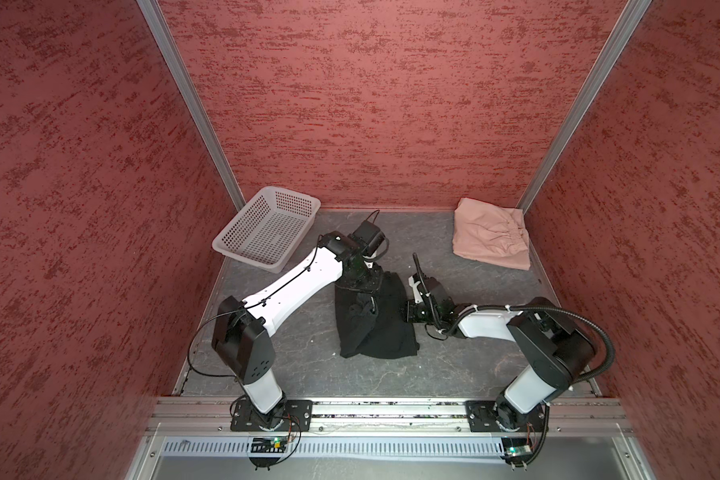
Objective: Fold and stack the shorts
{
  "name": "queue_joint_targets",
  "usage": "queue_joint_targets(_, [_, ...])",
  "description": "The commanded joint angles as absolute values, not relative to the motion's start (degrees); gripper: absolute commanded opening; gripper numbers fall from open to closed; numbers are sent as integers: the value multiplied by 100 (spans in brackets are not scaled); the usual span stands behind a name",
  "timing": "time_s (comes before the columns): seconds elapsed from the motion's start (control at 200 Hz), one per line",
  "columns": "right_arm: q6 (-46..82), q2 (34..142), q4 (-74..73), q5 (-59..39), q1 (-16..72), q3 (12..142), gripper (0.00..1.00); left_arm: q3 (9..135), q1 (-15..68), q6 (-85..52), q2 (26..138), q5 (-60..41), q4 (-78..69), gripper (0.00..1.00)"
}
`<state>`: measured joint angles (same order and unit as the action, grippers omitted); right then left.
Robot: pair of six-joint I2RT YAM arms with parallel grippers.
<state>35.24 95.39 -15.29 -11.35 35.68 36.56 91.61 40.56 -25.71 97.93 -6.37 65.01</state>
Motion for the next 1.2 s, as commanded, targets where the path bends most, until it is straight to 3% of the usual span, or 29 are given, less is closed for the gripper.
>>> queue_joint_targets(0.0, [3991,9492,-1868,-1547,3469,3388,28,9370,4201,-2752,9926,-700,6053,15])
queue_joint_targets(0.165, [4152,7838,-1404,-1098,3306,3016,38,9554,4219,-2741,10240,-750,5941,14])
queue_joint_targets(0.271, [3968,7050,-563,-641,3262,2957,39,9625,4210,-2727,10415,-791,5849,14])
queue_joint_targets(0.431, [4119,6706,-545,-788,3191,2308,39,9926,4248,-2698,10829,-890,5864,15])
queue_joint_targets(0.561, [4175,6720,-597,-845,3165,2071,39,10157,4457,-2725,11114,-782,6004,25])
queue_joint_targets(0.661, [4184,6558,-510,-802,3100,2087,41,10160,4576,-2788,11240,-857,5929,50])
queue_joint_targets(0.696, [4165,6466,-424,-763,3073,2122,42,10187,4616,-2788,11265,-867,5909,74])
queue_joint_targets(0.716, [4138,6405,-340,-732,3061,2154,42,10219,4630,-2787,11280,-855,5921,96])
queue_joint_targets(0.731, [4113,6361,-268,-703,3040,2186,42,10244,4637,-2793,11292,-837,5932,100])
queue_joint_targets(0.922, [3654,5612,1113,-274,2766,2749,46,10791,4615,-2552,11214,-608,6329,99])
queue_joint_targets(1.027, [3228,5373,1875,-106,2751,3213,36,10851,4433,-2449,10827,-579,6452,100])
queue_joint_targets(1.192, [2870,5651,1467,-1630,2990,3584,32,9445,3779,-2561,9581,-702,5919,99])
